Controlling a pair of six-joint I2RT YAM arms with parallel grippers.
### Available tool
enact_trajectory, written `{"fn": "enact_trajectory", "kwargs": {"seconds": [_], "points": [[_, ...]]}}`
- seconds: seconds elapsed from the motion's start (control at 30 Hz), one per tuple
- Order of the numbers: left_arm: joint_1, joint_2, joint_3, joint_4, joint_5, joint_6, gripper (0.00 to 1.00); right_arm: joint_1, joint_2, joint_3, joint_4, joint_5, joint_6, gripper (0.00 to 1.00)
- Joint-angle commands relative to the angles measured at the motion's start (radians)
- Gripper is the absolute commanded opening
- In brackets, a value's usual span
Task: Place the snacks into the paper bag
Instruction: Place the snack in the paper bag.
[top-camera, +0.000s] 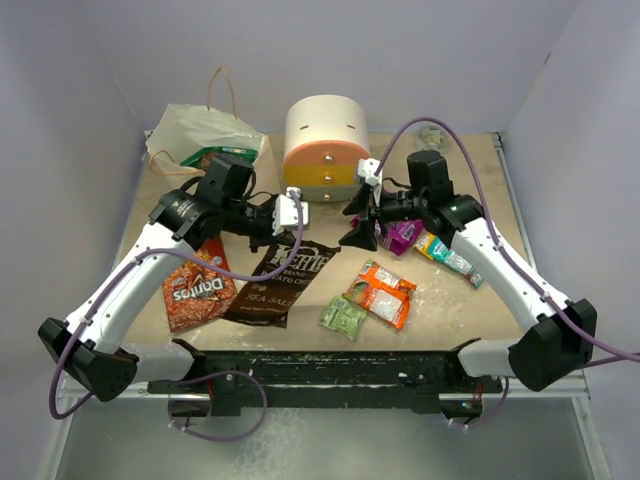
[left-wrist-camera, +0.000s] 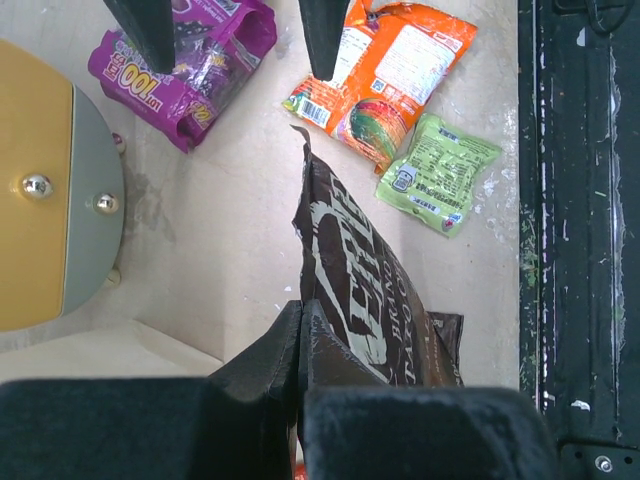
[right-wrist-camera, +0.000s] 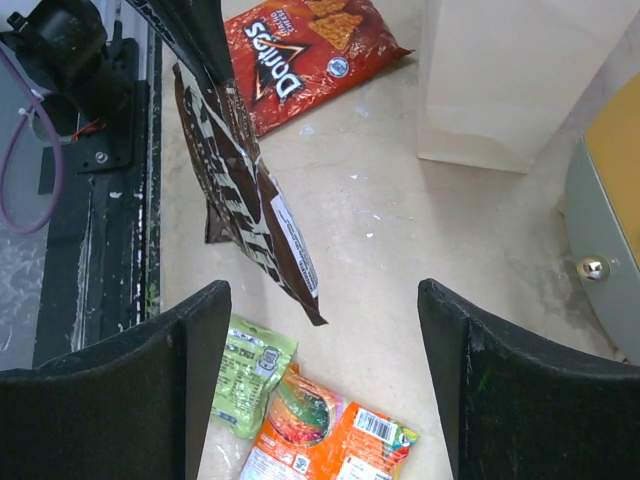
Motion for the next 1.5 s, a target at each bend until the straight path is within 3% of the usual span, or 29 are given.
{"fn": "enact_trajectory", "kwargs": {"seconds": [0.0,0.23,0.43,0.57,0.8,0.93,1.03,1.13,1.2,1.33,1.47], "points": [[0.013,-0.045,0.001,0.045,0.071,0.005,0.00,0.013,-0.015,-0.021,-0.005,-0.018,-0.021,0.79],[0.018,-0.046,-0.004,0.045,0.085,-0.003,0.00,0.058,0.085,-0.032,0.030,-0.034,-0.030,0.79],[0.026,-0.050,-0.003,0.048,0.095,-0.016,0.00,0.116,0.102,-0.089,0.063,0.001,-0.039,0.72],[0.039,-0.069,-0.024,0.056,0.116,-0.023,0.00,0.117,0.117,-0.075,0.063,0.003,-0.034,0.55],[0.076,-0.104,-0.081,0.087,0.173,-0.053,0.00,0.117,0.142,0.018,-0.035,-0.018,-0.062,0.04],[0.082,-0.114,-0.103,0.099,0.181,-0.065,0.00,0.117,0.077,0.014,-0.063,0.018,-0.088,0.00],[0.082,-0.095,-0.101,0.097,0.174,-0.075,0.22,0.116,0.034,0.027,-0.098,0.061,-0.115,0.00],[0.077,-0.055,-0.077,0.068,0.181,-0.078,0.54,0.115,0.002,0.039,-0.119,0.104,-0.144,0.00],[0.066,-0.034,-0.073,0.064,0.183,-0.079,0.67,0.115,-0.014,0.038,-0.134,0.112,-0.152,0.00],[0.055,0.000,-0.080,0.078,0.179,-0.079,0.76,0.114,-0.031,0.021,-0.121,0.124,-0.157,0.00],[0.055,0.027,-0.075,0.081,0.193,-0.091,0.74,0.115,-0.048,0.001,-0.112,0.140,-0.161,0.00]]}}
